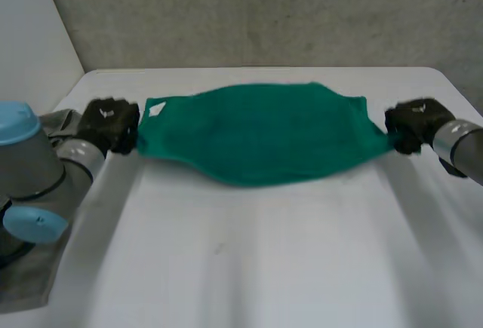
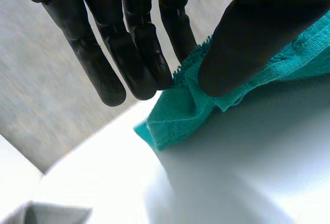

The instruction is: Fold the laundry.

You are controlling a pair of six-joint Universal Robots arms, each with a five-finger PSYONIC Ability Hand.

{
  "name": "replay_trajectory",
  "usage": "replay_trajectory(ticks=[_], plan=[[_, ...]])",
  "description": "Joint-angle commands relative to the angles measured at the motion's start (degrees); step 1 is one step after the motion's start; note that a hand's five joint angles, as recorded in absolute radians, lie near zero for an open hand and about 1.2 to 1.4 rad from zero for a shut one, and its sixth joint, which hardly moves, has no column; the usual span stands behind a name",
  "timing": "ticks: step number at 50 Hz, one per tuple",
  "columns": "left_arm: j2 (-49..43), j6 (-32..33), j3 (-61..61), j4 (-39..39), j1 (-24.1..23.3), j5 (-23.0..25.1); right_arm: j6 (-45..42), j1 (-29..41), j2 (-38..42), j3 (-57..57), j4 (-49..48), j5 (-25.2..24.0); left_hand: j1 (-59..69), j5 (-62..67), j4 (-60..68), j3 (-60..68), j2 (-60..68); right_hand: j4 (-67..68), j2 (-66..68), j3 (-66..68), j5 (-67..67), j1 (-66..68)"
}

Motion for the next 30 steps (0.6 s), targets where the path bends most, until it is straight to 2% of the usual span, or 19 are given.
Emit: replay_trajectory(ticks=[1, 8, 9, 13, 15, 19, 22, 27, 30], plan=[[7.08, 7.52, -7.36, -12.65, 0.40, -0.20, -12.99, -3.56, -1.79, 1.15, 17.43, 0.26, 17.23, 15.01, 11.14, 11.59, 11.37, 11.91, 12.59, 12.58, 12.86, 24.04], [15.43, 12.35, -13.43, -25.40, 2.07, -0.29, -28.26, -9.78, -10.99, 11.94, 29.38, 1.05, 17.23, 15.01, 11.14, 11.59, 11.37, 11.91, 12.59, 12.58, 12.86, 24.04], [17.79, 15.15, -14.66, -29.69, 2.25, -0.20, -30.04, -10.50, -12.32, 13.19, 30.01, 1.23, 17.23, 15.01, 11.14, 11.59, 11.37, 11.91, 12.59, 12.58, 12.86, 24.04], [21.67, 22.70, -17.48, -39.01, 1.90, 0.23, -36.11, -12.35, -18.65, 18.82, 31.16, 1.23, 17.23, 15.01, 11.14, 11.59, 11.37, 11.91, 12.59, 12.58, 12.86, 24.04], [22.30, 24.74, -17.92, -40.80, 1.64, 0.41, -37.43, -12.44, -20.33, 20.31, 30.98, 1.05, 17.23, 15.01, 11.14, 11.59, 11.37, 11.91, 12.59, 12.58, 12.86, 24.04], [22.39, 25.90, -16.87, -39.41, 1.46, 0.24, -37.44, -12.00, -20.69, 21.20, 30.63, 0.88, 17.23, 15.01, 11.14, 11.59, 11.37, 11.91, 12.59, 12.58, 12.86, 24.04], [20.72, 24.85, -13.97, -34.14, 1.20, -0.11, -35.60, -11.56, -17.98, 20.15, 28.26, 1.40, 17.23, 15.01, 11.14, 11.59, 11.37, 11.91, 12.59, 12.58, 12.86, 24.04], [12.13, 20.03, -6.61, -24.22, 0.23, -1.17, -25.68, -10.24, -8.66, 10.49, 22.55, 3.42, 17.23, 15.01, 11.14, 11.59, 11.37, 11.91, 12.59, 12.58, 12.86, 24.04], [8.08, 17.73, -3.17, -21.22, -0.30, -2.22, -21.72, -7.53, -4.88, 5.14, 20.27, 5.44, 17.23, 15.01, 11.14, 11.59, 11.37, 11.91, 12.59, 12.58, 12.86, 24.04]])
